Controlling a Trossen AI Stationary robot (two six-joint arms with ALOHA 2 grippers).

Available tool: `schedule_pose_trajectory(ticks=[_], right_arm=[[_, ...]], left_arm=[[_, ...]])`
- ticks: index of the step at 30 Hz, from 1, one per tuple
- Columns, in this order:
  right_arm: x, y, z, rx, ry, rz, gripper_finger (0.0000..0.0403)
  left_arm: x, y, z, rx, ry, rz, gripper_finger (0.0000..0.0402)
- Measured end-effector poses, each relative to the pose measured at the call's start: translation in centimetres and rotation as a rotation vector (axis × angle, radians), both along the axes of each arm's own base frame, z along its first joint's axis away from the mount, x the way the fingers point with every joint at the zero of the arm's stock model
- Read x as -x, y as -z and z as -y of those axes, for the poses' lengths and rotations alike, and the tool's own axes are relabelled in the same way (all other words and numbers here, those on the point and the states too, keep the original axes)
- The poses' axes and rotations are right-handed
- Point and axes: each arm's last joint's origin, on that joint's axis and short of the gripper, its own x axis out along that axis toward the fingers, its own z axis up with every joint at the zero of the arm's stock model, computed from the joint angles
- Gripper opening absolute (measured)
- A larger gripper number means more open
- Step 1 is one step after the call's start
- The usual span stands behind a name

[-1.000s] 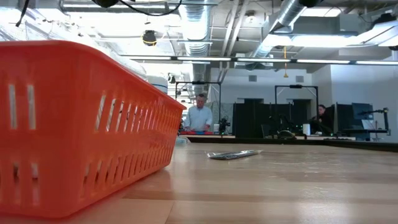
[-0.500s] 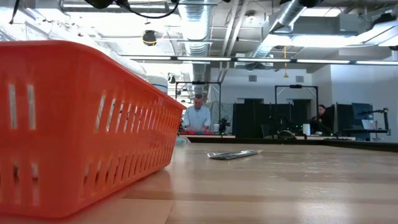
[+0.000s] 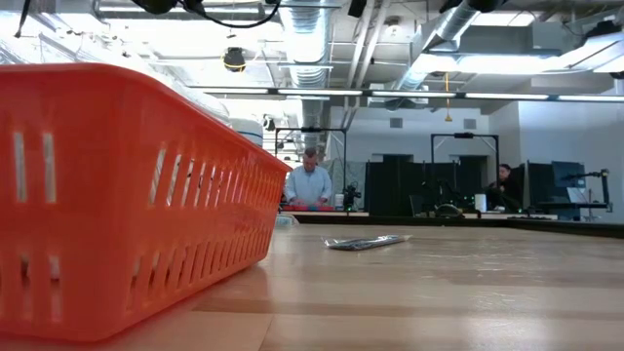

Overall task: Pick & Place Travel size toiletries
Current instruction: Put the white vanity pack into the orange basket

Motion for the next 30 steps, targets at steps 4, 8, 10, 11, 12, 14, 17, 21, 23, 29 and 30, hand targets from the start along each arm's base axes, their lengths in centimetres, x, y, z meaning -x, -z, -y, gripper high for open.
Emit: schedule_pose_trajectory(ticks=[4, 8, 10, 11, 12, 14, 17, 21, 23, 29, 30], right_arm=[[0.0, 0.0, 0.0, -0.001, 0.000, -0.003, 0.0028], [0.0, 0.1, 0.0, -0.001, 0.000, -0.007, 0.0029], [0.0, 0.1, 0.0, -0.001, 0.000, -0.007, 0.0022], [0.0, 0.1, 0.0, -0.001, 0.000, -0.007, 0.0019], [0.0, 0.1, 0.0, -0.001, 0.000, -0.007, 0.0016], [0.0, 0.1, 0.0, -0.001, 0.000, -0.007, 0.0013], [0.0, 0.1, 0.0, -0.002, 0.000, -0.007, 0.0018], [0.0, 0.1, 0.0, -0.015, -0.011, -0.009, 0.0030], [0.0, 0.1, 0.0, -0.016, -0.011, -0.010, 0.0031], [0.0, 0.0, 0.0, -0.014, -0.012, 0.000, 0.0016], [0.0, 0.0, 0.0, -0.014, -0.012, 0.001, 0.0016]], left_arm=[[-0.1, 0.3, -0.1, -0.016, -0.008, -0.019, 0.0140], [-0.2, 0.7, -0.5, -0.019, 0.001, -0.069, 0.0134], [-0.2, 0.9, -0.6, -0.029, 0.001, -0.084, 0.0133], [-0.2, 0.9, -0.6, -0.029, 0.003, -0.088, 0.0133], [-0.2, 0.9, -0.6, -0.032, 0.006, -0.087, 0.0133], [-0.2, 0.9, -0.6, -0.034, 0.010, -0.089, 0.0133], [-0.1, 0.9, -0.7, -0.049, 0.005, -0.086, 0.0133], [0.2, 1.2, -1.5, -0.056, 0.011, -0.116, 0.0133], [0.5, 1.3, -2.1, -0.060, 0.014, -0.132, 0.0133], [1.2, 1.5, -3.6, -0.059, -0.009, -0.157, 0.0133], [1.2, 1.5, -3.7, -0.060, -0.006, -0.159, 0.0133]])
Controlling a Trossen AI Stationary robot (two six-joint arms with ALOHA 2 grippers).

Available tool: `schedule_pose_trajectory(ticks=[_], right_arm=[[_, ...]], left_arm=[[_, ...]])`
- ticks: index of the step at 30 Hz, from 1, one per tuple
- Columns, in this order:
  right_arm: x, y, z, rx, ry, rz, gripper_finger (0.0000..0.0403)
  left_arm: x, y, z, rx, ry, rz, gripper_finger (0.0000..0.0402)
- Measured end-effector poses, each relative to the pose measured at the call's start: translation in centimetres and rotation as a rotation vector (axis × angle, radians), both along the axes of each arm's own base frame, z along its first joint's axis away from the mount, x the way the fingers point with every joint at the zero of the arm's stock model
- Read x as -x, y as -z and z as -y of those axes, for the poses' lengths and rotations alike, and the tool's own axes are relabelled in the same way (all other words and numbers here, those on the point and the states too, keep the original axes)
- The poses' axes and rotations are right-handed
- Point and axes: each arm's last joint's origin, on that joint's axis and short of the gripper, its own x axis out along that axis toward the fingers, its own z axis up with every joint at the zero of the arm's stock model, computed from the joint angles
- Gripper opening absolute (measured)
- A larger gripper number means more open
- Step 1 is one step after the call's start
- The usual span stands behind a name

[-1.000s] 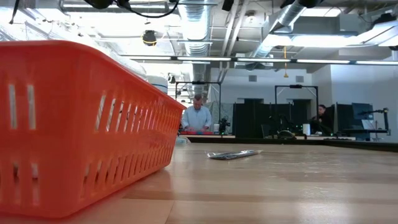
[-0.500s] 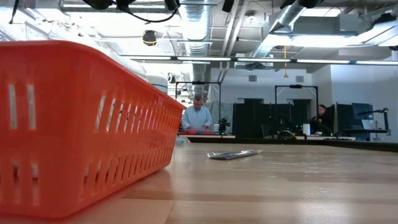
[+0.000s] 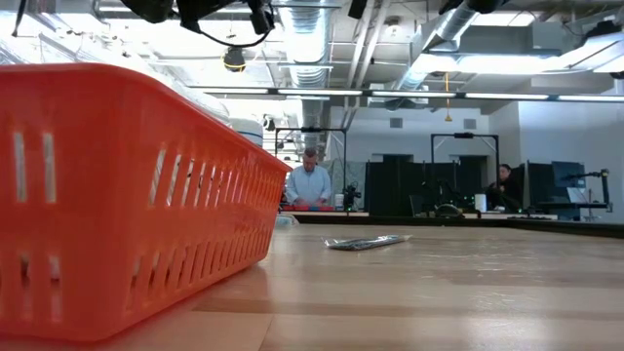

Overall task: Pick & Place Travel size toiletries
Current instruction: Put the white vanity pack into the orange basket

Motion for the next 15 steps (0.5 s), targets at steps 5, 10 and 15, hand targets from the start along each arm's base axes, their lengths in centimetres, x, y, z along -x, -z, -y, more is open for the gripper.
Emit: schedule_pose_trajectory(ticks=[5, 10, 15], right_arm=[[0.0, 0.0, 0.0, 0.000, -0.003, -0.002, 0.0024], [0.0, 0.2, 0.1, -0.003, 0.001, -0.021, 0.0025], [0.0, 0.2, 0.4, 0.000, 0.007, -0.027, 0.0016]], left_arm=[[-0.2, 0.0, 0.4, -0.005, 0.021, 0.001, 0.0133], [-0.6, 0.0, 1.3, -0.012, 0.055, 0.007, 0.0133], [-0.8, -0.1, 1.9, -0.013, 0.072, 0.010, 0.0133]])
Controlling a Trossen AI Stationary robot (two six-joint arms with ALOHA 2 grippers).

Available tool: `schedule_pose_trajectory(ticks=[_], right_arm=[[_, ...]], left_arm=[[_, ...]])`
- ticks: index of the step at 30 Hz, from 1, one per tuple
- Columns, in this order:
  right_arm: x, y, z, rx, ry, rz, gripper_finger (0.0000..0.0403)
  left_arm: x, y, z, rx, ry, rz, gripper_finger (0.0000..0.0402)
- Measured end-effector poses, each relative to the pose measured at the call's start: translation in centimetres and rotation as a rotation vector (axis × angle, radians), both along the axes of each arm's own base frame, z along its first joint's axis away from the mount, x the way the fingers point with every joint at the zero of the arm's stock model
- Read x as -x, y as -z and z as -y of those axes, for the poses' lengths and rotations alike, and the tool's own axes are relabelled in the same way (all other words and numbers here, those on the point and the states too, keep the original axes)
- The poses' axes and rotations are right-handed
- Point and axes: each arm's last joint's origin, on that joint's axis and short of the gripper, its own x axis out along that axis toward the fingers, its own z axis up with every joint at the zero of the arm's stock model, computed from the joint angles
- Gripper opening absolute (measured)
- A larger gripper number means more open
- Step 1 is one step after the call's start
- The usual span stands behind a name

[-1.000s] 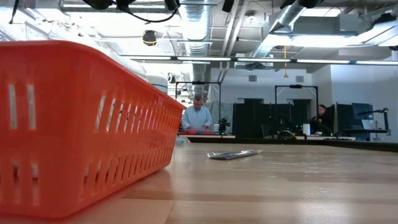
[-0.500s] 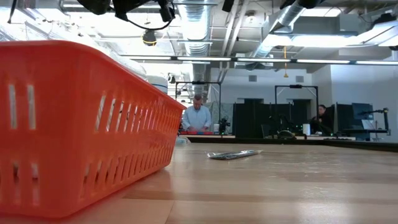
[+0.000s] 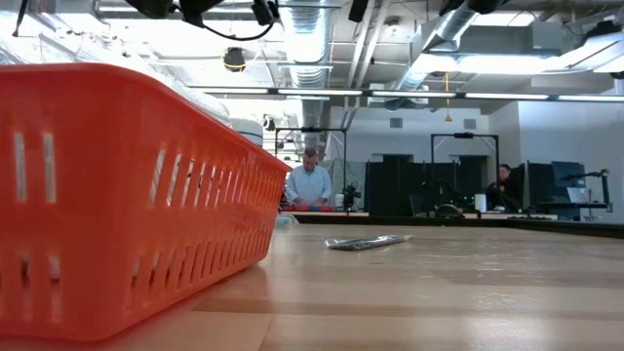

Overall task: Pick & Place Travel size toiletries
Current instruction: Put the white vanity pack into the orange basket

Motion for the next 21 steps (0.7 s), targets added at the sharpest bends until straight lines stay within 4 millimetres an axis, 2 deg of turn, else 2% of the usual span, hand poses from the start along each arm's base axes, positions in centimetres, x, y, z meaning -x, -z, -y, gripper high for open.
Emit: schedule_pose_trajectory(ticks=[8, 15, 21], right_arm=[[-0.10, 0.44, 0.23, -0.006, 0.008, -0.047, 0.0026], [-0.13, 0.59, 0.27, -0.010, 0.008, -0.063, 0.0017], [-0.14, 0.62, 0.28, -0.012, 0.008, -0.066, 0.0025]], left_arm=[[0.05, -0.12, 0.01, -0.007, -0.001, 0.014, 0.0133], [0.04, -0.12, 0.00, -0.001, -0.004, 0.013, 0.0133], [0.03, -0.10, -0.01, 0.000, -0.006, 0.011, 0.0117]])
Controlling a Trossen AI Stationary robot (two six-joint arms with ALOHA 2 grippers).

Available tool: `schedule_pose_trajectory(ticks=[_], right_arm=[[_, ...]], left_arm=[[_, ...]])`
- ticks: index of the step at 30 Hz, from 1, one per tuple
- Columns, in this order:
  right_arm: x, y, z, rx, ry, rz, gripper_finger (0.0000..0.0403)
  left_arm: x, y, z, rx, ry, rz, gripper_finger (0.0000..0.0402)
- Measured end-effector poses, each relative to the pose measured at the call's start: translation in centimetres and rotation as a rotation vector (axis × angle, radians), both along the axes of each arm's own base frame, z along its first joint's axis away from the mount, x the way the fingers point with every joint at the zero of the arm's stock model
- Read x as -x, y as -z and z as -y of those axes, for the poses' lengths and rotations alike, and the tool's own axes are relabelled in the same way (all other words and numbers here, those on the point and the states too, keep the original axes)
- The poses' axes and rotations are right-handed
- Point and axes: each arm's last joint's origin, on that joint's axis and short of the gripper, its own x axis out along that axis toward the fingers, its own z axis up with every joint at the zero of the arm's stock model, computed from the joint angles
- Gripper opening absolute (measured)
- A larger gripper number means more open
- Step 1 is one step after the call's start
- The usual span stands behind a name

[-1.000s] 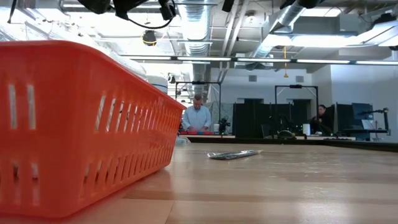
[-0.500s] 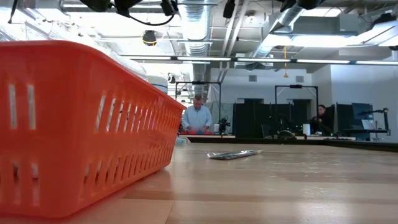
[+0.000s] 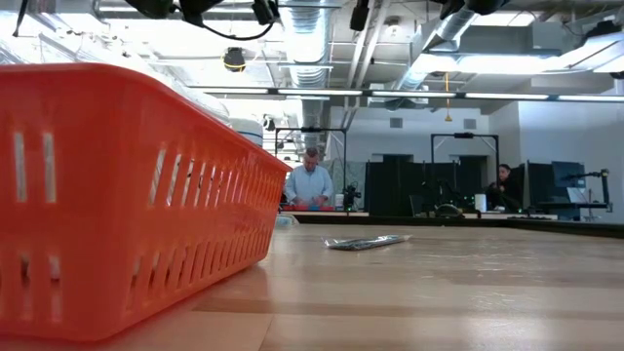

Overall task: Pick & Place Travel size toiletries
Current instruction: Put the white vanity pack into the orange basket

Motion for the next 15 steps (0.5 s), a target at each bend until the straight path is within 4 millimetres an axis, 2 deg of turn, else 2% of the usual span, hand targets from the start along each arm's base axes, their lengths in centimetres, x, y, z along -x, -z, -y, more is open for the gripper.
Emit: schedule_pose_trajectory(ticks=[9, 15], right_arm=[[0.00, 0.00, -0.01, 0.000, 0.000, 0.000, 0.0018], [0.00, -0.01, -0.02, 0.000, -0.001, 0.001, 0.0026]], left_arm=[[-0.01, 0.04, -0.01, 0.000, -0.002, -0.003, 0.0086], [-0.06, 0.18, -0.03, 0.007, -0.002, -0.018, 0.0028]])
